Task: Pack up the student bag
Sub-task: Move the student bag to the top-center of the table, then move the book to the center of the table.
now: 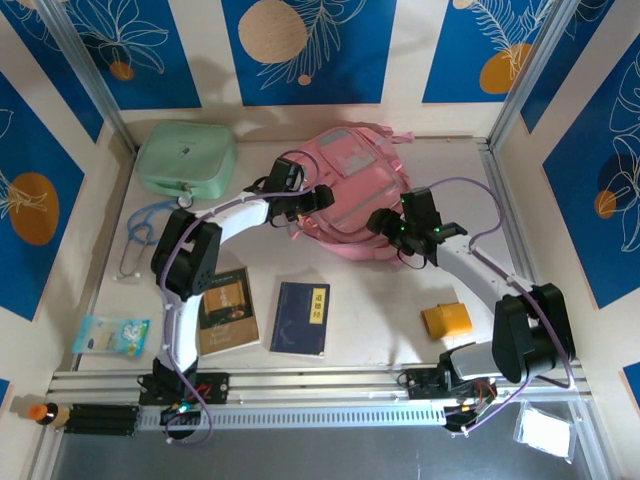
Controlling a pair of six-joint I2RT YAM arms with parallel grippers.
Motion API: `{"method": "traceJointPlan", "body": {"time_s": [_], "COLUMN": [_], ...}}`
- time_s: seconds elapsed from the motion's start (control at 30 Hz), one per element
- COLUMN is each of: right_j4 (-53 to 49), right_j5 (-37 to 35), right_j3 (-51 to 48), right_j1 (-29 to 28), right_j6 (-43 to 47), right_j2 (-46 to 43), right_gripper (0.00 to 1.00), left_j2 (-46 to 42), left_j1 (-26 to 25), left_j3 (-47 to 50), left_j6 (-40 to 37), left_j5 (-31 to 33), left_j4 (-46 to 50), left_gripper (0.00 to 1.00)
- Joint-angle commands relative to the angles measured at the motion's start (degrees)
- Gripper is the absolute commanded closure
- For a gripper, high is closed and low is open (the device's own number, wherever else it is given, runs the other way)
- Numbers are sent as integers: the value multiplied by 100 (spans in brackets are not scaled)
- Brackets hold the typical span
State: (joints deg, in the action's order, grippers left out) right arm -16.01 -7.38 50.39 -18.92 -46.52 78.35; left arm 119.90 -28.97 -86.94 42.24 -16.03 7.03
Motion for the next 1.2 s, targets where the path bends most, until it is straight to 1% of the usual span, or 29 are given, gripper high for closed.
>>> {"method": "traceJointPlan", "body": {"time_s": [0.0,0.1,0.17,0.27,0.37,0.47,0.7,0.8,1.0,1.17], "right_j4": [-98,-262,-359,-750,-1163,-1447,-1841,-1812,-1868,-1898], "right_j5": [711,826,715,206,-276,-581,-820,-1159,-1483,-1992], "right_j3": [250,300,320,488,683,833,1082,1071,1178,1386], "right_j1": [-302,-789,-1195,-1796,-2272,-2632,-2935,-3059,-3074,-2982], "right_j6": [732,1187,1486,1777,2024,2211,2378,2539,2670,2470], "right_j2": [13,100,231,516,849,1127,1669,1839,2293,2597], "right_gripper": [26,29,30,29,26,23,22,22,23,23], "left_j2": [-458,-977,-1346,-1802,-2207,-2502,-2891,-2956,-2971,-3002], "left_j1": [78,277,429,647,786,907,1138,1165,1198,1199], "left_j3": [54,468,798,1183,1420,1574,1855,1916,1941,2014], "left_j6": [-289,-365,-410,-521,-713,-894,-922,-935,-948,-847], "left_j5": [146,325,438,550,854,1128,1244,1239,1190,1219], "left_j4": [292,400,422,496,756,942,937,934,962,867], "left_gripper": [12,8,7,5,0,0,0,0,0,0]}}
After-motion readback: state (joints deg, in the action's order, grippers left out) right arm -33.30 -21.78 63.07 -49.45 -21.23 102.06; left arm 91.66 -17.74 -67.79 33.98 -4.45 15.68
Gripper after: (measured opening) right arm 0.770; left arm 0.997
